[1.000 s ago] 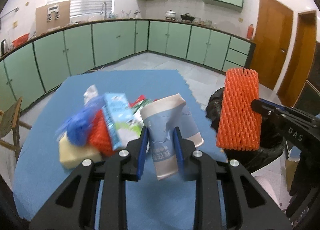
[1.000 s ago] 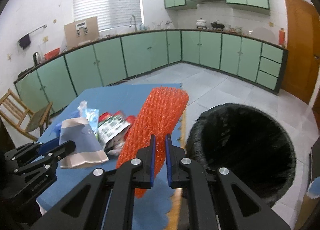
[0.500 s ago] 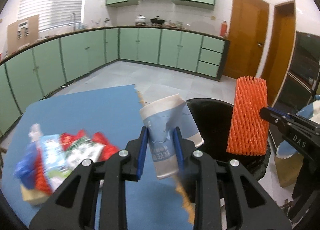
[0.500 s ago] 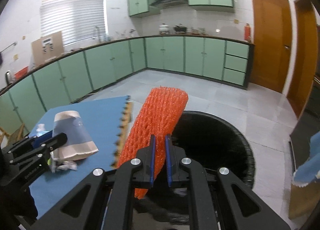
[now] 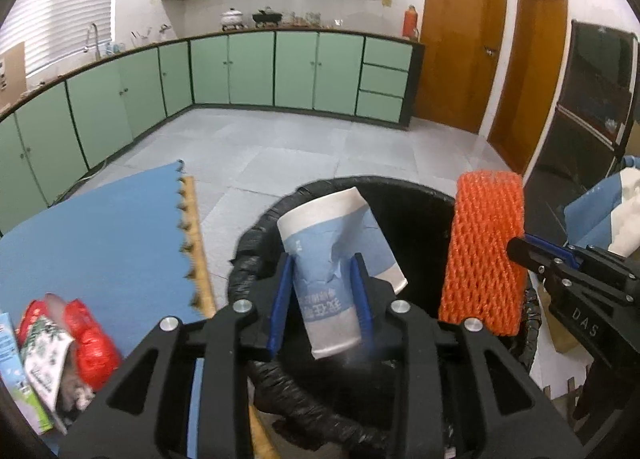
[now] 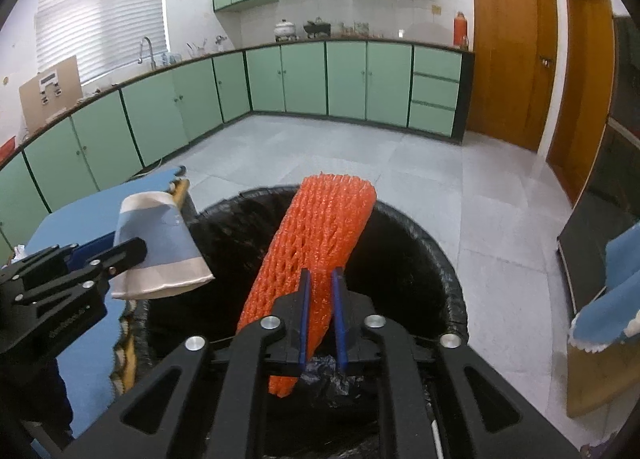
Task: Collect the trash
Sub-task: 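Carry the net sleeve and paper cup to the bin and release both, then grasp the milk carton with the right tool while the left tool grasps the blue bag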
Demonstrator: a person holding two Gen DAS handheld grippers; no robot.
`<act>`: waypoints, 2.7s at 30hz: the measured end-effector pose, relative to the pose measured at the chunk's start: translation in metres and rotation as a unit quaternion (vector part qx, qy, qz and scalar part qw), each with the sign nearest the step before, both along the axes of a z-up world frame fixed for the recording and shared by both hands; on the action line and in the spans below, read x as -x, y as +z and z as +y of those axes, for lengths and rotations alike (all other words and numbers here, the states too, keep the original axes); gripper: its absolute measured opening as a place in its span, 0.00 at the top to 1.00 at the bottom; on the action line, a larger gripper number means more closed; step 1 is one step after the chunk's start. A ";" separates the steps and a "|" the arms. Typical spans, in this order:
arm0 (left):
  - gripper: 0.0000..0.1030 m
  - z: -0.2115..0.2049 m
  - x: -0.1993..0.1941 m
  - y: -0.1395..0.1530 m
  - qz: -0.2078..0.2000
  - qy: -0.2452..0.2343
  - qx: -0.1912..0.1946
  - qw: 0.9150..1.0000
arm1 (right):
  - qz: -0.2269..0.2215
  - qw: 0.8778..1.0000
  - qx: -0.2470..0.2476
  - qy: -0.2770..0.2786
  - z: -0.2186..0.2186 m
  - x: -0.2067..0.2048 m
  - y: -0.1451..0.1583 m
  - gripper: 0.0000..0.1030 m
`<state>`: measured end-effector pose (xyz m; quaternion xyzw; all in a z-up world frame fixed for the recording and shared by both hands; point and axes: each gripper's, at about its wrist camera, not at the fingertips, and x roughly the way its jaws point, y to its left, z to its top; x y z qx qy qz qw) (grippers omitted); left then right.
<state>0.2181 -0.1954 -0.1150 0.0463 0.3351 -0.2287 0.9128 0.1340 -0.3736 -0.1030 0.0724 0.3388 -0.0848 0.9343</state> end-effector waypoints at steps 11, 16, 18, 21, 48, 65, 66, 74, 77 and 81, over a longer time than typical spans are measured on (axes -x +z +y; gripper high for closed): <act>0.40 0.004 -0.001 -0.004 0.009 0.000 -0.008 1.000 | -0.010 0.999 0.011 -0.038 -0.017 0.011 -0.008 0.12; 0.27 0.029 0.011 0.012 -0.009 0.021 0.003 1.000 | -0.030 0.999 0.013 -0.034 -0.003 0.019 0.008 0.06; 0.22 0.042 0.016 0.018 -0.019 0.030 0.005 0.999 | -0.037 0.999 0.011 -0.025 0.009 0.022 0.016 0.06; 0.18 0.069 0.029 0.031 -0.035 0.050 0.012 0.998 | -0.049 0.999 0.008 -0.012 0.025 0.025 0.026 0.06; 0.16 0.316 0.110 0.051 -0.090 0.264 -0.046 0.959 | -0.091 0.979 -0.019 0.179 0.260 0.010 0.033 0.07; 0.32 0.348 0.073 -0.006 -0.018 0.262 -0.053 0.964 | -0.042 0.970 -0.029 0.236 0.314 -0.013 0.008 0.22; 0.36 0.348 0.072 -0.007 -0.016 0.261 -0.051 0.964 | -0.040 0.970 -0.029 0.238 0.315 -0.013 0.007 0.23; 0.69 0.353 0.076 -0.002 -0.024 0.267 -0.051 0.962 | -0.031 0.963 -0.033 0.265 0.332 -0.017 0.001 0.25; 0.70 0.360 0.083 0.007 -0.032 0.285 -0.043 0.957 | -0.026 0.959 -0.033 0.279 0.344 -0.017 -0.003 0.26; 0.70 0.373 0.093 0.018 -0.035 0.295 -0.032 0.954 | -0.021 0.954 -0.035 0.297 0.359 -0.018 -0.008 0.31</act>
